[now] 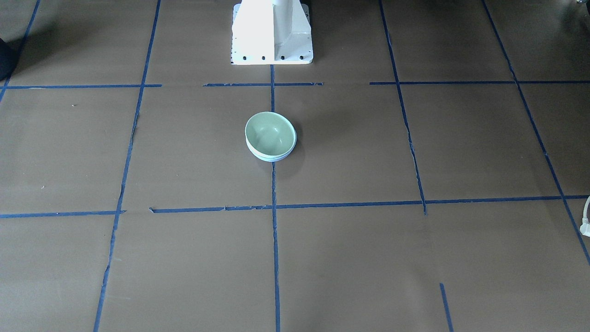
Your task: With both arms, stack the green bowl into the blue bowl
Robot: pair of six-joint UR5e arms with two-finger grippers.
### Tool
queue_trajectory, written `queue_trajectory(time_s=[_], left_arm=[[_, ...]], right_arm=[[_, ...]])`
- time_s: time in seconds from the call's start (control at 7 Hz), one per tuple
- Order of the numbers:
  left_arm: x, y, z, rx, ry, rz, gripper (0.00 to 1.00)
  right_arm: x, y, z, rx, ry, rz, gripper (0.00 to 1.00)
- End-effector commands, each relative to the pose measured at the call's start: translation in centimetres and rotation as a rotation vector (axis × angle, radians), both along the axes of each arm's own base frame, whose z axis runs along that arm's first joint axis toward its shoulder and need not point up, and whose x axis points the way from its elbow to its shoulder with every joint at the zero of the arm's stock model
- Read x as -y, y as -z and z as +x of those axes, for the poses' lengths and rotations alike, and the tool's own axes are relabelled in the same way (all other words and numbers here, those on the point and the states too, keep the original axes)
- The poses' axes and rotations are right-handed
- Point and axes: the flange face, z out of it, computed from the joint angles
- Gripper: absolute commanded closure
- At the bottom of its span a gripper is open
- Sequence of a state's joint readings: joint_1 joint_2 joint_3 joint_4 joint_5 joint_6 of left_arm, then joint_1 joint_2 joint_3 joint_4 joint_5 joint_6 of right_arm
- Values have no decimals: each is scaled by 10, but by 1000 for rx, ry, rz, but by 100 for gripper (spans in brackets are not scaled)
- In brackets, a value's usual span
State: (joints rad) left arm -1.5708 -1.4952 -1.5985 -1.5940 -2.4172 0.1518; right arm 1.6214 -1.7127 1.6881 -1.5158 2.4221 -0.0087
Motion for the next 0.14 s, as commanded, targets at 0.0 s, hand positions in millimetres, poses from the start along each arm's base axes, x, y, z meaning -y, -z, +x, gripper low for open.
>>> queue_trajectory(time_s=[0.0], left_arm=[[2,1,0,3,0,5,0]], right_arm=[[2,4,0,0,-1,7,0]])
